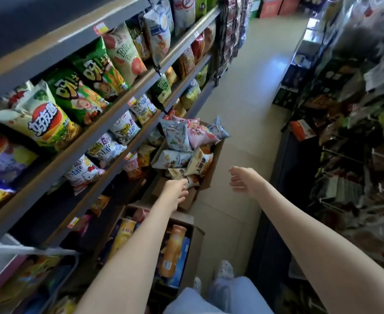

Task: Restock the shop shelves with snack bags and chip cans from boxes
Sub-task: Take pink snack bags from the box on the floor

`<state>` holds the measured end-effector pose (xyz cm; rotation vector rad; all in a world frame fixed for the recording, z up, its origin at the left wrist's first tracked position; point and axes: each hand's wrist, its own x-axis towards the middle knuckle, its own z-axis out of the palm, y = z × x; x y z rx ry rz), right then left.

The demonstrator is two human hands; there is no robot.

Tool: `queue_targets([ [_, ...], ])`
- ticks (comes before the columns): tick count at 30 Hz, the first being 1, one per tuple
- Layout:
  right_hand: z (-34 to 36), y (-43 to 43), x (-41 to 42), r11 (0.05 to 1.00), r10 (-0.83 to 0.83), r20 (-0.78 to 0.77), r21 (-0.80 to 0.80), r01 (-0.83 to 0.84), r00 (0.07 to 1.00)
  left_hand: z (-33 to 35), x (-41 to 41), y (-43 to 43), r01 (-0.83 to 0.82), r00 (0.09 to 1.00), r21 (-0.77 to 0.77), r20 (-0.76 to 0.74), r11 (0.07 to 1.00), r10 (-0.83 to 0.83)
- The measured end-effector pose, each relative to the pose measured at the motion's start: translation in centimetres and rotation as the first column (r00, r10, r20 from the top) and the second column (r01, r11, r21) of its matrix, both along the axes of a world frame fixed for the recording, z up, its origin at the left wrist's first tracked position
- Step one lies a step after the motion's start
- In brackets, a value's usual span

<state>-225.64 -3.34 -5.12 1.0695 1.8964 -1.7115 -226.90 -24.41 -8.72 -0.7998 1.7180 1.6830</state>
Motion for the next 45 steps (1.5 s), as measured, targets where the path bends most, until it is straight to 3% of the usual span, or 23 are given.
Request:
queue_targets([
  [10, -2.9, 10.2, -18.2, 0.967, 0.254, -0.006, -0.013, -0.254, 0.967, -1.7, -12.0, 9.2, -0.168, 0.984, -0.089, 0.039, 0.982, 0.172],
  [18, -2.8, 17.6, -33.9, 0.873, 0.482, 0.025, 0.075, -0.482, 0.876, -1.9, -23.5, 17.4, -0.309, 0.94, -0.152, 0.101, 0.939, 0.326],
  [23, -5.2, 18.3, -42.7, 0.81, 0.581, 0.08, 0.035, -0.585, 0.81, -4.1, -29.7, 19.6, -0.399, 0.888, -0.207, 0.153, 0.893, 0.433],
  [29, -8.2, 18.3, -54.9, 0.609, 0.779, 0.112, 0.101, -0.787, 0.617, -7.6, -38.0, 20.8, -0.467, 0.844, -0.151, 0.218, 0.871, 0.49],
  [32, -8.7, 16.4, -60.4, 0.498, 0.838, 0.167, 0.158, -0.853, 0.52, -7.6, -41.0, 19.6, -0.561, 0.778, -0.162, 0.232, 0.812, 0.584],
  [37, -10.2, 12.5, -65.8, 0.356, 0.914, 0.156, 0.139, -0.924, 0.375, -9.2, -42.4, 20.2, -0.719, 0.623, -0.182, 0.257, 0.671, 0.738],
  [41, -13.2, 9.4, -68.6, 0.095, 0.979, 0.177, 0.061, -0.994, 0.104, -11.4, -43.7, 22.3, -0.828, 0.472, -0.212, 0.237, 0.519, 0.849],
  [45, -17.6, 7.5, -71.4, -0.075, 0.972, 0.222, -0.036, -0.997, -0.081, -14.2, -45.5, 26.0, -0.901, 0.304, -0.256, 0.205, 0.351, 0.93],
])
